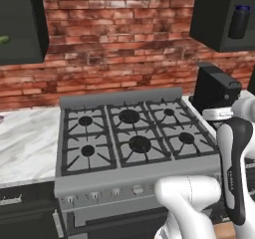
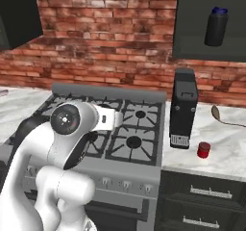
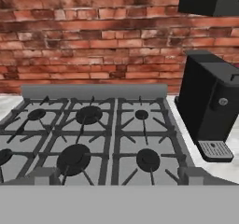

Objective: Pick the yogurt and jam from the counter and place them in the cabinets closest to them.

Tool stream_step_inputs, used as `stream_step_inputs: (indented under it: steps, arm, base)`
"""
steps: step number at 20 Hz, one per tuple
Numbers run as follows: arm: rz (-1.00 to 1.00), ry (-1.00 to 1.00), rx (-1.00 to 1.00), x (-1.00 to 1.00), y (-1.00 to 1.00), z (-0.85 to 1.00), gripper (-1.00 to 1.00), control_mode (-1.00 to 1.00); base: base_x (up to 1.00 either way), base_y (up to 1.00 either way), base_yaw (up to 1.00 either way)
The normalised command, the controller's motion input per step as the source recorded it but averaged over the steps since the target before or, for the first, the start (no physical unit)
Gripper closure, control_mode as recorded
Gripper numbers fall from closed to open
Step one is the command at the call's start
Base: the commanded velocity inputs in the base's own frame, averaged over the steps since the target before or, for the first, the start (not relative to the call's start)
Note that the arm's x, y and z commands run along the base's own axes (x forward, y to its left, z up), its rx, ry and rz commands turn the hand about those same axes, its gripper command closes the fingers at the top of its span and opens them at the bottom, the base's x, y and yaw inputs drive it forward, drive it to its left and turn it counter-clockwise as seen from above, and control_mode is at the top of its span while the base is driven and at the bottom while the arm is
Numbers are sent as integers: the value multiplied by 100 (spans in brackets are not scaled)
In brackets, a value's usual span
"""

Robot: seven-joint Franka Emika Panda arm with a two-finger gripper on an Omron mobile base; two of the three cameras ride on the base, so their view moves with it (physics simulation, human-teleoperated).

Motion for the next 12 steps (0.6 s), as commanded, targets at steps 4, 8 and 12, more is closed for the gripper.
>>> stream_step_inputs:
  steps: [4, 8, 12]
  arm:
    - [0, 0, 0, 0, 0, 0, -100, 100]
    - [0, 0, 0, 0, 0, 0, -100, 100]
    - [0, 0, 0, 0, 0, 0, -100, 100]
  base:
    - [3, -63, 0]
    - [6, -64, 0]
    - [10, -58, 0]
